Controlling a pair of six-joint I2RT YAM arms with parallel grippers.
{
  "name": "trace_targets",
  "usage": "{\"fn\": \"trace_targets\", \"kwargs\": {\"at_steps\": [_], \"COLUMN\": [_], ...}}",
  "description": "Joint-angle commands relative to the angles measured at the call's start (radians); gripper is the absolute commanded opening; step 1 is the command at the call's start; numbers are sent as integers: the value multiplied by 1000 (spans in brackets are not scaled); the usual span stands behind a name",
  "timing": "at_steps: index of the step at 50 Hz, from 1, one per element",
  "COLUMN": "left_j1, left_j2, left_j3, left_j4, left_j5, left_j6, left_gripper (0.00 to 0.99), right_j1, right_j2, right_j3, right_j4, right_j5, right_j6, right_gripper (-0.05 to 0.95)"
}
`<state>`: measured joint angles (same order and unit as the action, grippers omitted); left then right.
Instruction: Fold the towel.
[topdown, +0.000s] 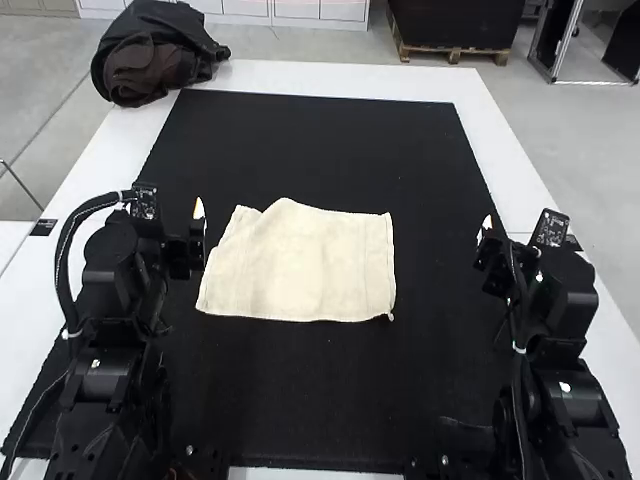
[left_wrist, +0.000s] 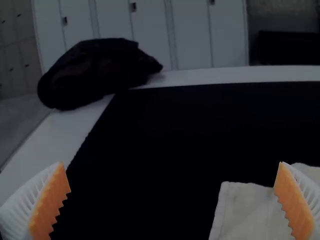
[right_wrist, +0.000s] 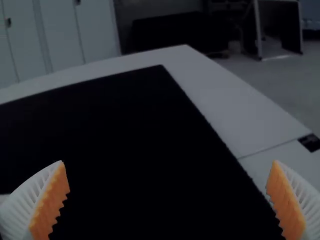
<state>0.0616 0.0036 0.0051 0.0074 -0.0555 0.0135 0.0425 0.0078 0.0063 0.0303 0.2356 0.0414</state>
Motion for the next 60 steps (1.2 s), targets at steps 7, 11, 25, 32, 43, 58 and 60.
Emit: {"fn": "trace_targets", "kwargs": {"at_steps": [7, 11, 25, 32, 43, 58, 60], "left_j1": [4, 4, 4, 10, 10, 6, 6], "left_j2": [-7, -8, -8, -7, -7, 271, 348], "left_j3": [-4, -4, -4, -4, 3, 303, 346], "left_j4": [3, 5, 40, 77, 266, 284, 292], "left_j5": [9, 9, 9, 8, -76, -70, -69], "left_j6": [-9, -9, 62, 126, 171, 169, 164], "left_gripper": [961, 961, 967, 964, 957, 959, 959], "right_j1": [-15, -13, -18, -50, -116, -141, -141], "right_j2": [-5, -5, -6, -6, -3, 389, 460], "right_j3": [-5, -6, -5, -5, 8, 362, 417], "right_j4": [5, 3, 60, 92, 303, 209, 198], "right_j5": [-7, -7, -62, -62, -130, -220, -229], "right_j6": [11, 11, -167, -267, -396, -224, -198], "right_gripper": [911, 911, 910, 910, 895, 902, 902]}}
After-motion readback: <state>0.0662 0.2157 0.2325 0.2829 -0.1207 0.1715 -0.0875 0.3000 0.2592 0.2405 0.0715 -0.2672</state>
